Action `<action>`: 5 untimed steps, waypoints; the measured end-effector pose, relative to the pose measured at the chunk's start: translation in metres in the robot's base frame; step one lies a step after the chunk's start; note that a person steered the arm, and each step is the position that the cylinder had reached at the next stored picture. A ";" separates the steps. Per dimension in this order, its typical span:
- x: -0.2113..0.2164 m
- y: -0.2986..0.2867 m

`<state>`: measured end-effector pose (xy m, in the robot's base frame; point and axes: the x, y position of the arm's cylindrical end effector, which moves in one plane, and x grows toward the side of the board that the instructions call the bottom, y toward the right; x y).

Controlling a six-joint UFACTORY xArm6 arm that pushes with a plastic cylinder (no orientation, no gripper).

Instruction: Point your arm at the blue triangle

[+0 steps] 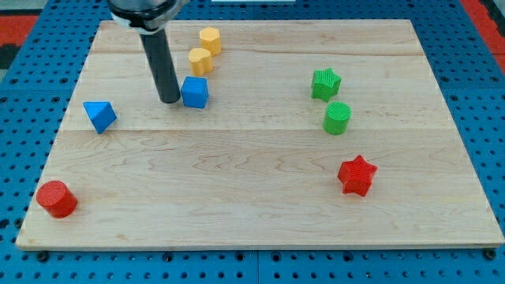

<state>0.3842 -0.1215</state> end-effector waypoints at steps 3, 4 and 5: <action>0.091 -0.125; 0.054 -0.175; 0.025 -0.134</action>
<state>0.4096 -0.2552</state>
